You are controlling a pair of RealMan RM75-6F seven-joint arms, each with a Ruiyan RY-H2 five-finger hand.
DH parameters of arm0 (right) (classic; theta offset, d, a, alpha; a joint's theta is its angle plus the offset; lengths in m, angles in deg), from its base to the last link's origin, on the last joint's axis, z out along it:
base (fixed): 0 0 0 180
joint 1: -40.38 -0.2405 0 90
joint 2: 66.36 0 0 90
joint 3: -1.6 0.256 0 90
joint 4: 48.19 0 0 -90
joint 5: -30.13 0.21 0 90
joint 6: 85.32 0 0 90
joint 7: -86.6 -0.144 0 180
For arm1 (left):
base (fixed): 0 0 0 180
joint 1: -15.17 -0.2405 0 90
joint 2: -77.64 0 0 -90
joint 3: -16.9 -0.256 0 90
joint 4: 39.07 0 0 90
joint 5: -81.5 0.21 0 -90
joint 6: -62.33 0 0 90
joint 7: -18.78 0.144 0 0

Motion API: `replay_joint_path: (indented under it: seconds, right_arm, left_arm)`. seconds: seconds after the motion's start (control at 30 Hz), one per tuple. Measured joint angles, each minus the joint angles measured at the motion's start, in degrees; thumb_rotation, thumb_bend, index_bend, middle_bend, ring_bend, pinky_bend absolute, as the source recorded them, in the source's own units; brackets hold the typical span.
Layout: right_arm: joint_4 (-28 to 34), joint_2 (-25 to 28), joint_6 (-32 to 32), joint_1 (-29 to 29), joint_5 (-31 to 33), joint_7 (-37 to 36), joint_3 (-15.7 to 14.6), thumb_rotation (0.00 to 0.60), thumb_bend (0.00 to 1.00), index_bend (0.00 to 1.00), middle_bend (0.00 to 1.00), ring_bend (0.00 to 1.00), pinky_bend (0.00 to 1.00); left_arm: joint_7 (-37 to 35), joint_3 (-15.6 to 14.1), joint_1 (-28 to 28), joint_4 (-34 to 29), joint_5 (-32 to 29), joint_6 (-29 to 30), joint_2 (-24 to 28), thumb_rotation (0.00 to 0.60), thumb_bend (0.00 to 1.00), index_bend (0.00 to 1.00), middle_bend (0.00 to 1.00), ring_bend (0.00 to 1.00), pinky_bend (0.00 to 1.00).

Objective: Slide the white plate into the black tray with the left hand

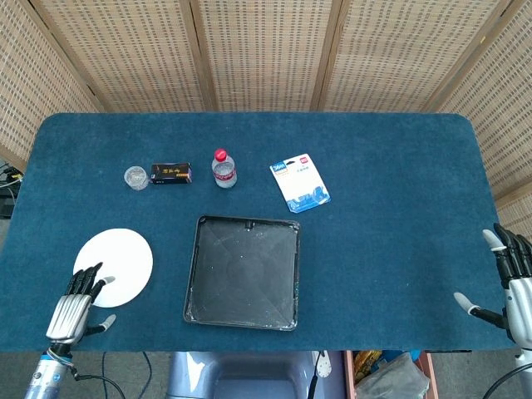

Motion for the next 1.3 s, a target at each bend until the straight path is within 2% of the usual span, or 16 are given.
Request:
replay_joint_path:
  seconds: [0.27, 0.67, 0.87, 1.13, 1.3]
  right_arm:
    - [0.1, 0.0, 0.4, -0.1, 0.1, 0.1, 0.0, 0.600, 0.00, 0.00, 0.00, 0.00, 0.00]
    - [-0.1, 0.1, 0.6, -0.2, 0.4, -0.3, 0.0, 0.600, 0.00, 0.00, 0.00, 0.00, 0.00]
    - [-0.2, 0.0, 0.7, -0.2, 0.2, -0.2, -0.2, 0.600, 0.00, 0.00, 0.00, 0.00, 0.00]
    - [-0.2, -0.1, 0.9, -0.3, 0.1, -0.1, -0.3, 0.600, 0.00, 0.00, 0.00, 0.00, 0.00]
    - [-0.2, -0.3, 0.9, -0.3, -0.1, 0.1, -0.5, 0.600, 0.00, 0.00, 0.00, 0.00, 0.00]
  left_arm:
    - [-3.7, 1.7, 0.2, 4.8, -2.3, -1.3, -2.8, 0.600, 0.29, 0.24, 0.00, 0.00, 0.00]
    - [-4.8, 2.8, 1.3, 7.4, -3.6, -2.7, -4.5, 0.600, 0.31, 0.30, 0.00, 0.00, 0.00]
    - [-5.0, 3.3, 1.6, 8.0, -4.1, -3.1, -5.0, 0.600, 0.41, 0.41, 0.00, 0.00, 0.00]
    - [-8.4, 4.2, 1.9, 7.8, -3.9, -1.4, -5.2, 0.600, 0.42, 0.55, 0.00, 0.00, 0.00]
    - [-13.3, 6.5, 2.4, 6.3, -3.3, 2.8, -4.7, 0.600, 0.43, 0.65, 0.00, 0.00, 0.00]
